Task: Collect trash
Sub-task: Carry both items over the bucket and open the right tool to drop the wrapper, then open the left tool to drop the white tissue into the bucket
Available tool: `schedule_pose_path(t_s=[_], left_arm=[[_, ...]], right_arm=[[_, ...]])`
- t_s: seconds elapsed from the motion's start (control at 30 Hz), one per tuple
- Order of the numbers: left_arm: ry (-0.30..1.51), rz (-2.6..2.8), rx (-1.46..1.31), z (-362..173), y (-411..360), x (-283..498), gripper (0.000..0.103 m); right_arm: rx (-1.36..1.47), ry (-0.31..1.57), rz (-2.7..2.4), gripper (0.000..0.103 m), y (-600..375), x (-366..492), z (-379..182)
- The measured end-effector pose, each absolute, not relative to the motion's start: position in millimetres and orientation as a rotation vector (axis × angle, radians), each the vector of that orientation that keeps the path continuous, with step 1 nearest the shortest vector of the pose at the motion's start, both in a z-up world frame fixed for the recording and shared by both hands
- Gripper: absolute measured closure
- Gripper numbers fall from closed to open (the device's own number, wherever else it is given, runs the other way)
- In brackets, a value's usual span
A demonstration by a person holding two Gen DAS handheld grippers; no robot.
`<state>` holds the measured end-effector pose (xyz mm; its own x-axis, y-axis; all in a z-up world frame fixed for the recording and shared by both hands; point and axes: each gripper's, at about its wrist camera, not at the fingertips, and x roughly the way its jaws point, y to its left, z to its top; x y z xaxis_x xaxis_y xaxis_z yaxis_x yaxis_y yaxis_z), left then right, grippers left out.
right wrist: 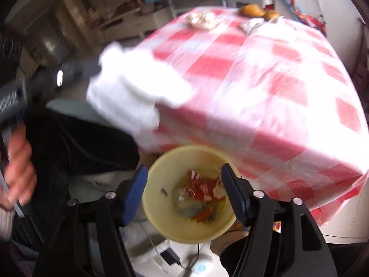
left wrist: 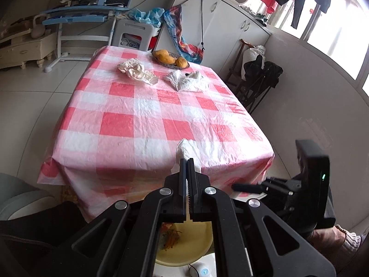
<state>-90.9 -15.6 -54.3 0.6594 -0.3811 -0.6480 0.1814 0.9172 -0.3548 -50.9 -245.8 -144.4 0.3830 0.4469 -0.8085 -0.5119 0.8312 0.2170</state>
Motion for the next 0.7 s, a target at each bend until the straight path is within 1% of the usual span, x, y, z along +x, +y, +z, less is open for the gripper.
schedule_pose_path(t_s=[0.17, 0.2, 0.23, 0.27, 0.3, 0.33, 0.37, 0.4, 0.7], left_arm=[[0.917, -0.401, -0.2, -72.6, -41.4, -95.0, 0.1], [0.94, -0.413, -0.187, -75.8, -45.9, -94.2, 0.098], [0.947, -0.408, -0.169, -77.5, -49.0, -94.7, 0.096], [0.94, -0.392, -0.149, -77.7, -50.6, -95.5, 0.089], [0.928, -0.375, -0.138, -76.2, -51.0, -97.2, 0.074], [0.911, -0.35, -0.135, -73.7, -49.3, -97.9, 0.065], [0.885, -0.314, -0.139, -70.6, -45.4, -99.0, 0.049], [0.863, -0.29, -0.15, -66.7, -40.4, -98.9, 0.045], [0.775, -0.152, -0.276, -57.0, -4.5, -93.8, 0.036]], right_arm=[[0.079, 0.853, 0.53, 0.025, -271.8, -50.0, -120.3], [0.11, 0.832, 0.51, 0.022, -278.3, -48.3, -117.1], [0.136, 0.817, 0.494, 0.022, -283.9, -47.0, -115.0], [0.163, 0.808, 0.482, 0.022, -288.5, -44.8, -110.7], [0.186, 0.802, 0.472, 0.022, -292.6, -43.2, -110.1], [0.205, 0.799, 0.462, 0.022, -297.0, -39.2, -108.2], [0.216, 0.799, 0.453, 0.022, -300.5, -36.0, -107.4], [0.221, 0.8, 0.448, 0.021, -303.4, -33.8, -107.7], [0.142, 0.794, 0.445, 0.02, -294.8, -40.7, -109.2]])
